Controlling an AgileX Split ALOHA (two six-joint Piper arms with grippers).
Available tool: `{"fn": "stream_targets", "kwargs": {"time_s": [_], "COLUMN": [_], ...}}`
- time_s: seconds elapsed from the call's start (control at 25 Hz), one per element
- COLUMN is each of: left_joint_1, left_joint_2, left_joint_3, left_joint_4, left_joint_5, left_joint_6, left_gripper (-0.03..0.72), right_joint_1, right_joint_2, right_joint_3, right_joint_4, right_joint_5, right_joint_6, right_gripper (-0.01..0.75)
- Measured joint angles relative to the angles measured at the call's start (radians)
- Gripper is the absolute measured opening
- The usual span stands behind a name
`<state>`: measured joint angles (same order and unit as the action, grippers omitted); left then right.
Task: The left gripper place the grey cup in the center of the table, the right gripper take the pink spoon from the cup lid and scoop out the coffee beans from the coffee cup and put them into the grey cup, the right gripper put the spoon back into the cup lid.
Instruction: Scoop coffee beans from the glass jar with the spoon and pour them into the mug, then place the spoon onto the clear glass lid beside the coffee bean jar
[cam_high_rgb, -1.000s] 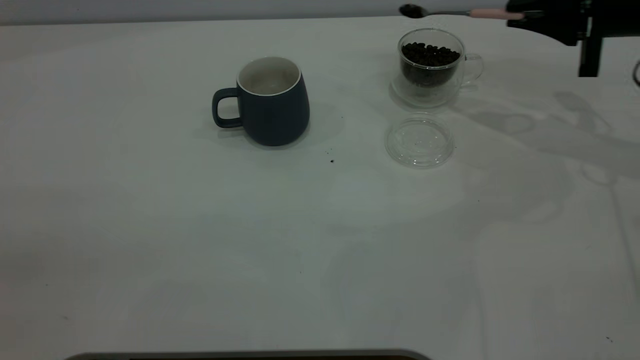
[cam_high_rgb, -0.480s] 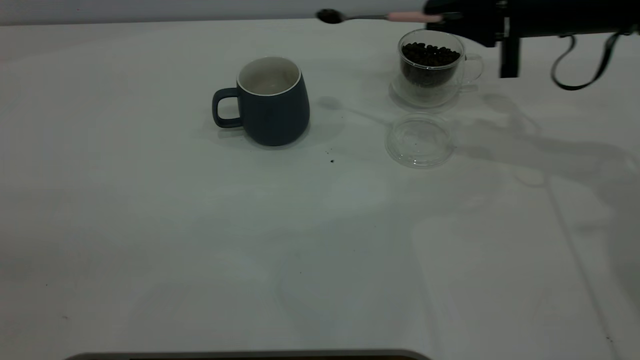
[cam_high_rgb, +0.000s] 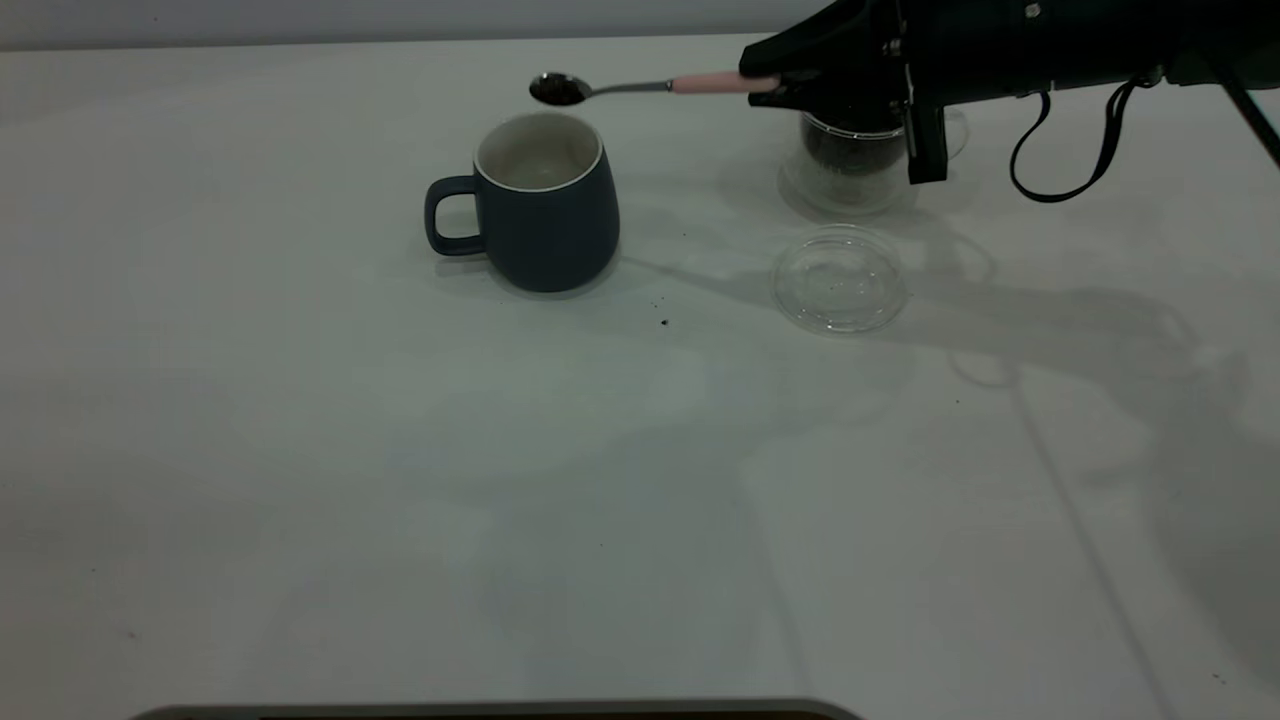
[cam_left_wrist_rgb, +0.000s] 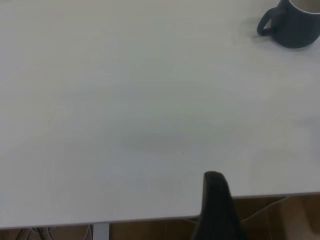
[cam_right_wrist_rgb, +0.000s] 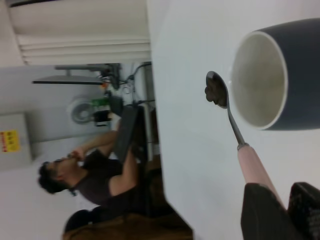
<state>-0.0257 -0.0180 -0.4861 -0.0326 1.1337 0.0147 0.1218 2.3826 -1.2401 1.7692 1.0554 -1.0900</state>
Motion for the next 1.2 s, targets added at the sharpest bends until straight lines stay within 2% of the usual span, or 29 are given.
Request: {"fn": "stream_targets", "kwargs": {"time_s": [0.2, 0.32, 0.52, 0.68, 0.88, 1.04, 1.2], "left_joint_1": [0.0, 0.0, 0.0, 0.0, 0.0, 0.0, 0.0], "left_joint_2": [0.0, 0.0, 0.0, 0.0, 0.0, 0.0, 0.0], "left_joint_3": [0.0, 0.0, 0.0, 0.0, 0.0, 0.0, 0.0], "left_joint_4": [0.0, 0.0, 0.0, 0.0, 0.0, 0.0, 0.0], "left_joint_5": [0.0, 0.0, 0.0, 0.0, 0.0, 0.0, 0.0], "left_joint_6": [0.0, 0.0, 0.0, 0.0, 0.0, 0.0, 0.0], "left_gripper": [0.565, 0.565, 0.565, 0.565, 0.565, 0.565, 0.565], "right_joint_1": [0.018, 0.028, 0.029, 0.029, 0.021, -0.025, -0.119], "right_joint_2": [0.0, 0.0, 0.0, 0.0, -0.01, -0.067, -0.125], "right_joint_3": [0.0, 0.0, 0.0, 0.0, 0.0, 0.031, 0.131], "right_joint_4": [0.003, 0.01, 0.015, 0.015, 0.013, 0.01, 0.013], "right_joint_5": [-0.09, -0.153, -0.138, -0.115, -0.061, 0.003, 0.042], "right_joint_6": [-0.117, -0.256, -0.645, -0.773, -0.728, -0.516, -0.318], "right_gripper": [0.114, 0.114, 0.114, 0.114, 0.114, 0.114, 0.114]}}
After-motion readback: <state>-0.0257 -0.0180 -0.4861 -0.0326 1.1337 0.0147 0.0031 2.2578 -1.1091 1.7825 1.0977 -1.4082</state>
